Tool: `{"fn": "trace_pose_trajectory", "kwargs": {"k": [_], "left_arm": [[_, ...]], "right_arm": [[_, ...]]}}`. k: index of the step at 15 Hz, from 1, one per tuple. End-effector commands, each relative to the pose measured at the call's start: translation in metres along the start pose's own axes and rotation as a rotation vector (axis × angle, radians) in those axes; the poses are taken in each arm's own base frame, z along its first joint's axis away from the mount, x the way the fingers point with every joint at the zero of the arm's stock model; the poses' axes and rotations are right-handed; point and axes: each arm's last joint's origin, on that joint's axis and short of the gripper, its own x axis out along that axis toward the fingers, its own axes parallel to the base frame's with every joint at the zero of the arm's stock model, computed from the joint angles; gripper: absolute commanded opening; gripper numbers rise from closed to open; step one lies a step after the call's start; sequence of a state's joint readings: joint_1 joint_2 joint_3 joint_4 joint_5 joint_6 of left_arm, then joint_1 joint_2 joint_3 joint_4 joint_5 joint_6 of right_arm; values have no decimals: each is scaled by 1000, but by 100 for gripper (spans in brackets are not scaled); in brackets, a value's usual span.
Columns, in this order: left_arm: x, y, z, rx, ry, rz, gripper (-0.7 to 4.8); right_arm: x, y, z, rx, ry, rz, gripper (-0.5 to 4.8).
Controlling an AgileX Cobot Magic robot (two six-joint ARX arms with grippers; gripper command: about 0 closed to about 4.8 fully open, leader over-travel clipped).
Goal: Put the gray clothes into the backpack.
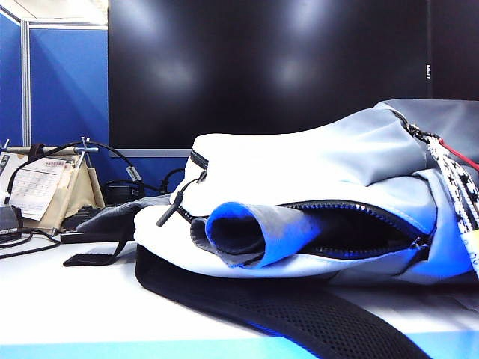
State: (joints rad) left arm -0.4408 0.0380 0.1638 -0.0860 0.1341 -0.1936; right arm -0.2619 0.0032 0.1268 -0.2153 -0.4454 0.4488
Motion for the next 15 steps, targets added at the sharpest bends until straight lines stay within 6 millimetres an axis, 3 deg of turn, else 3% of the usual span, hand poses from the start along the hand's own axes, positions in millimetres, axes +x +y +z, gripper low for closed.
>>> {"fn": "trace_pose_trajectory", "kwargs": {"k": [1,10,15], "left_arm": [[0,0,2,4,-13,-3,-5],[-4,0,2,7,-30,9,-4],[-5,21,-5,148,-30,237,-4]], "right_arm": [[0,3,1,-8,-6,28,-8],[1,4,1,-15,2,42,-8],[1,4,1,-15,2,43,-8]]}}
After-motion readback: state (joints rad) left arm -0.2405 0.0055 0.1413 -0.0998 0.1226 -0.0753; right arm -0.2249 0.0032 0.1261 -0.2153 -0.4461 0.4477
